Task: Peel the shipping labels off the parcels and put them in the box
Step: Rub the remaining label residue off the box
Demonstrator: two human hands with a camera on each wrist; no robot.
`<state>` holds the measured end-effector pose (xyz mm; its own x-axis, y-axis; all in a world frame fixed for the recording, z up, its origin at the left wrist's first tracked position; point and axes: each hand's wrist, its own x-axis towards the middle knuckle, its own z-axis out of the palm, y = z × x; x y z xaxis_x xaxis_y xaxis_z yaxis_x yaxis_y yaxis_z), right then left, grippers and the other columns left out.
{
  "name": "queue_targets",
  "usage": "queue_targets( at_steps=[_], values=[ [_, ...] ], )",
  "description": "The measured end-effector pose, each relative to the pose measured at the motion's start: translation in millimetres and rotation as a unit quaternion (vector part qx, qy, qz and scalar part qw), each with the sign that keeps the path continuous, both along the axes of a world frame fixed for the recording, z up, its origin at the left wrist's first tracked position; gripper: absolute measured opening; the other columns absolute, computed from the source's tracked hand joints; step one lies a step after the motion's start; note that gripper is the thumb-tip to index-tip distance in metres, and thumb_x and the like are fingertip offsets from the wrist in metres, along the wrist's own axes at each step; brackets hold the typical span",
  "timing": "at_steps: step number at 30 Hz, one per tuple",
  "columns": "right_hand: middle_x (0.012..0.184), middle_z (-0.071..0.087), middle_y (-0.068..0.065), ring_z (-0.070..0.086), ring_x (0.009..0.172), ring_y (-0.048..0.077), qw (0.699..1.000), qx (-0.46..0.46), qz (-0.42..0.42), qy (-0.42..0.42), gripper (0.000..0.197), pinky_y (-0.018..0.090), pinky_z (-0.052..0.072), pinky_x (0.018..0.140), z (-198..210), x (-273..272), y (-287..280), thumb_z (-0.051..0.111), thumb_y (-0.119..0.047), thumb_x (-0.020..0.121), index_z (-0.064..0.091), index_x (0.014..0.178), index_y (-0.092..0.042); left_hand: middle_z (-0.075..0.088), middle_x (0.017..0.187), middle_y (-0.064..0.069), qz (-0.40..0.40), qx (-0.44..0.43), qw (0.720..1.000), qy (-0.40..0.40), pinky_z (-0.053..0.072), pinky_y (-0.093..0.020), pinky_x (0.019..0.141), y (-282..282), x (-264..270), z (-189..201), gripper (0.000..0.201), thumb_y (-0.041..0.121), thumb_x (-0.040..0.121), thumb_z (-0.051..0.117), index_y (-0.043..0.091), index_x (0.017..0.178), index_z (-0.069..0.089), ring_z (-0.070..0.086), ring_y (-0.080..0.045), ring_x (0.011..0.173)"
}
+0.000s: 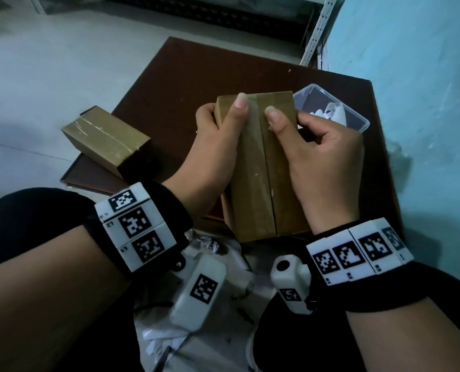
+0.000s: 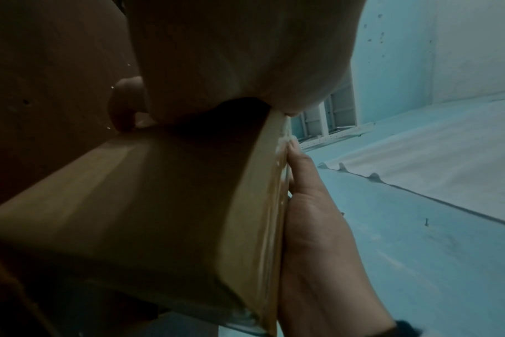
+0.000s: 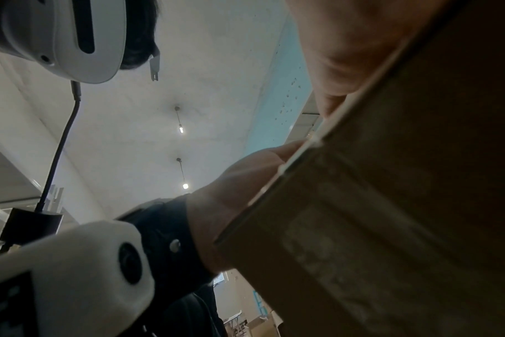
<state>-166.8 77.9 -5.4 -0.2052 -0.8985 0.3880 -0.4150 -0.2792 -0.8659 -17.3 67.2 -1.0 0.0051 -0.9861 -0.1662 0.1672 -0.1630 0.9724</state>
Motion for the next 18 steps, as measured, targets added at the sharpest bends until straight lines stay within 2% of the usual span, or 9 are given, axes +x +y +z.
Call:
queue_targets(
  at_steps=[3, 6, 9, 11, 13, 15, 17, 18],
  values=[
    [0.097, 0.078, -0.019, 0.073, 0.090, -0.006, 1.000, 0.016, 0.013, 0.005, 0.027, 0.012, 0.056, 0.072, 1.8, -2.3, 0.4, 0.075, -0.042, 0.101, 0.081, 0.118, -0.022, 0.054, 0.125, 0.007, 0.006, 0.000, 1.000, -0.022, 0.062, -0.041, 0.096, 2.5, -0.8, -1.6, 0.050, 0.058, 0.104, 0.050, 0.026, 0.137, 0.030, 0.067, -0.011, 0.115],
    [0.111, 0.079, -0.016, 0.073, 0.105, -0.004, 0.994, 0.068, 0.080, 0.010, 0.033, 0.018, 0.060, 0.084, 4.1, -9.5, -2.3, 0.072, -0.038, 0.103, 0.077, 0.131, -0.021, 0.053, 0.127, 0.005, 0.029, -0.004, 0.999, -0.036, 0.061, -0.044, 0.096, 2.2, 3.3, -4.3, 0.060, 0.065, 0.100, 0.052, 0.026, 0.139, 0.030, 0.066, -0.014, 0.116],
    [0.115, 0.076, -0.020, 0.071, 0.108, -0.005, 0.989, 0.096, 0.098, 0.055, 0.037, 0.019, 0.061, 0.086, 3.1, -11.6, -1.8, 0.071, -0.041, 0.103, 0.074, 0.136, -0.024, 0.054, 0.125, 0.005, 0.035, 0.005, 0.998, -0.044, 0.061, -0.043, 0.097, 1.5, 5.6, -2.5, 0.057, 0.061, 0.104, 0.048, 0.023, 0.142, 0.029, 0.066, -0.012, 0.113],
    [0.105, 0.075, -0.021, 0.072, 0.100, -0.005, 0.994, 0.063, 0.052, 0.068, 0.033, 0.017, 0.061, 0.079, 1.0, -10.1, -0.3, 0.073, -0.044, 0.101, 0.078, 0.125, -0.021, 0.054, 0.124, 0.006, 0.031, 0.004, 0.999, -0.045, 0.061, -0.042, 0.097, 2.6, 3.4, -1.6, 0.055, 0.059, 0.105, 0.047, 0.022, 0.142, 0.029, 0.066, -0.011, 0.113],
    [0.089, 0.074, -0.021, 0.073, 0.086, -0.004, 0.997, 0.030, -0.004, 0.077, 0.031, 0.012, 0.056, 0.068, -1.7, -8.2, 0.2, 0.076, -0.048, 0.098, 0.083, 0.106, -0.020, 0.054, 0.124, 0.007, 0.025, -0.003, 0.999, -0.048, 0.062, -0.040, 0.096, 4.0, -0.7, -3.3, 0.052, 0.058, 0.105, 0.046, 0.023, 0.140, 0.030, 0.067, -0.009, 0.112],
    [0.074, 0.072, -0.014, 0.069, 0.072, 0.003, 0.994, 0.027, -0.043, 0.099, 0.039, 0.014, 0.052, 0.059, -5.0, -6.6, -1.8, 0.075, -0.056, 0.096, 0.079, 0.085, -0.019, 0.054, 0.120, 0.010, 0.016, -0.004, 0.998, -0.055, 0.063, -0.029, 0.086, 6.5, -4.3, -4.4, 0.047, 0.055, 0.106, 0.047, 0.024, 0.137, 0.030, 0.069, -0.004, 0.104],
    [0.068, 0.069, -0.009, 0.066, 0.070, 0.007, 0.990, 0.042, -0.058, 0.121, 0.046, 0.016, 0.049, 0.057, -7.7, -7.3, -3.9, 0.073, -0.061, 0.095, 0.074, 0.077, -0.018, 0.054, 0.117, 0.011, 0.012, 0.004, 0.998, -0.061, 0.062, -0.021, 0.076, 8.5, -6.3, -5.0, 0.045, 0.053, 0.106, 0.046, 0.023, 0.135, 0.030, 0.068, -0.001, 0.099],
    [0.070, 0.068, -0.010, 0.066, 0.073, 0.006, 0.989, 0.052, -0.053, 0.128, 0.045, 0.016, 0.049, 0.059, -7.5, -8.1, -4.8, 0.073, -0.061, 0.095, 0.074, 0.078, -0.019, 0.053, 0.118, 0.011, 0.012, 0.009, 0.998, -0.066, 0.062, -0.020, 0.075, 8.2, -6.0, -5.9, 0.045, 0.054, 0.106, 0.045, 0.022, 0.135, 0.030, 0.067, -0.002, 0.100]
  ],
)
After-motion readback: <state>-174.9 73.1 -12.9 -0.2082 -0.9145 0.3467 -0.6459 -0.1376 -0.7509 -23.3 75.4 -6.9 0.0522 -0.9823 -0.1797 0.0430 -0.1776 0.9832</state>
